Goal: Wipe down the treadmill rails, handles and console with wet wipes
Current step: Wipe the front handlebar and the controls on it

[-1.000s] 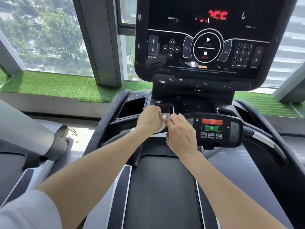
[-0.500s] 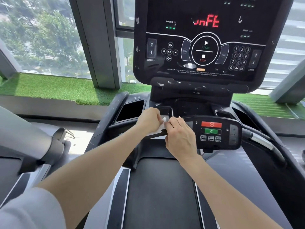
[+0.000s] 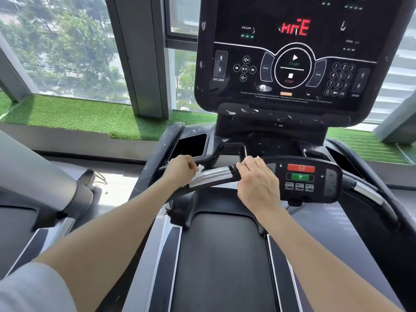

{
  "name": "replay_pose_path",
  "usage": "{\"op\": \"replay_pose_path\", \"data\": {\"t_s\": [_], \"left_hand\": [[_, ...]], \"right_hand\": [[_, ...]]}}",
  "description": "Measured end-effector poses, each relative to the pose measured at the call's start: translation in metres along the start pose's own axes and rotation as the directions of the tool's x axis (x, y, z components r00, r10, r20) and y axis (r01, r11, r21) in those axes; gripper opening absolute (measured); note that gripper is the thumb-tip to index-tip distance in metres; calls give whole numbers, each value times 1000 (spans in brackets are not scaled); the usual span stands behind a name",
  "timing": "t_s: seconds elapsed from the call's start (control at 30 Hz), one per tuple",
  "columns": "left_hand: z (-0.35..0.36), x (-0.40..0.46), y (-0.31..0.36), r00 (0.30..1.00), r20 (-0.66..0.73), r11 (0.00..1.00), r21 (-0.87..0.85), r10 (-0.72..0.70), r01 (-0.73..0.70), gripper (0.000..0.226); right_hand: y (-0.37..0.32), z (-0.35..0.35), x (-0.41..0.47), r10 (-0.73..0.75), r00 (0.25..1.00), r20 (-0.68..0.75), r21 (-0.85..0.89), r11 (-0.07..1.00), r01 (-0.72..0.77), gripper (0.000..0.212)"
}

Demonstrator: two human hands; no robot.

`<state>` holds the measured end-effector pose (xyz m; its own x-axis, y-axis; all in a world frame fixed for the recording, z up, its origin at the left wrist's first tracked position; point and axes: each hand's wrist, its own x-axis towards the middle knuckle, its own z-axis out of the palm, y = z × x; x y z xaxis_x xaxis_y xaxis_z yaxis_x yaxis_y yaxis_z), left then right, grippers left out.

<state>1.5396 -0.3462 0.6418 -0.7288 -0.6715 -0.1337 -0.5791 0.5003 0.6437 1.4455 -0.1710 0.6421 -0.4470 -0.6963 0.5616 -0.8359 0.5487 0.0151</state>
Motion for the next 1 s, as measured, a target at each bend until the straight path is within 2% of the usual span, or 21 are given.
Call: {"op": "replay_pose_path", "data": {"t_s": [0.1,0.2,0.27,0.33,0.4,0.5,0.6,0.73,0.87,0.93,1.0], "left_hand": [[24,-13,22,974,-185,984,-94,133,-152,23],[48,-24,57,908,-257,932,-62,331,-357,19],[54,-27,57,842,-311,886,1,442,-465,24],[53,-27,28,760,-334,827,143,558,-544,28],[49,-27,-15,705,-344,785,275,620,-556,28],[44,-33,-58,690,-353,772,369,632,-518,32],[55,-33,-47,656,-361,747,376,663,-548,29],[74,-26,-10,523,-336,621,413,783,-666,15],[64,-27,-36,435,-287,521,500,853,-692,18],[55,-35,-59,434,-291,521,532,853,-667,14],[51,-41,-70,431,-354,558,536,830,-633,28]], "right_hand": [[-2,1,0,28,1000,4,-14,1000,-27,14],[-3,0,0,33,999,18,7,999,-34,18],[-2,-3,0,21,1000,13,20,1000,-22,18],[-1,-4,0,8,1000,7,6,1000,-8,20],[-2,-2,0,5,1000,-1,-5,1000,-5,23],[-3,1,0,16,1000,-9,-21,1000,-16,23],[-3,2,0,15,1000,-10,-21,1000,-15,23],[-2,1,-1,-5,1000,-6,-38,999,5,21],[-1,-1,-1,-27,1000,-15,-46,999,26,24],[-1,-2,-1,-26,999,-17,-48,999,26,25],[-3,-2,0,-19,1000,-11,-54,998,18,23]]}}
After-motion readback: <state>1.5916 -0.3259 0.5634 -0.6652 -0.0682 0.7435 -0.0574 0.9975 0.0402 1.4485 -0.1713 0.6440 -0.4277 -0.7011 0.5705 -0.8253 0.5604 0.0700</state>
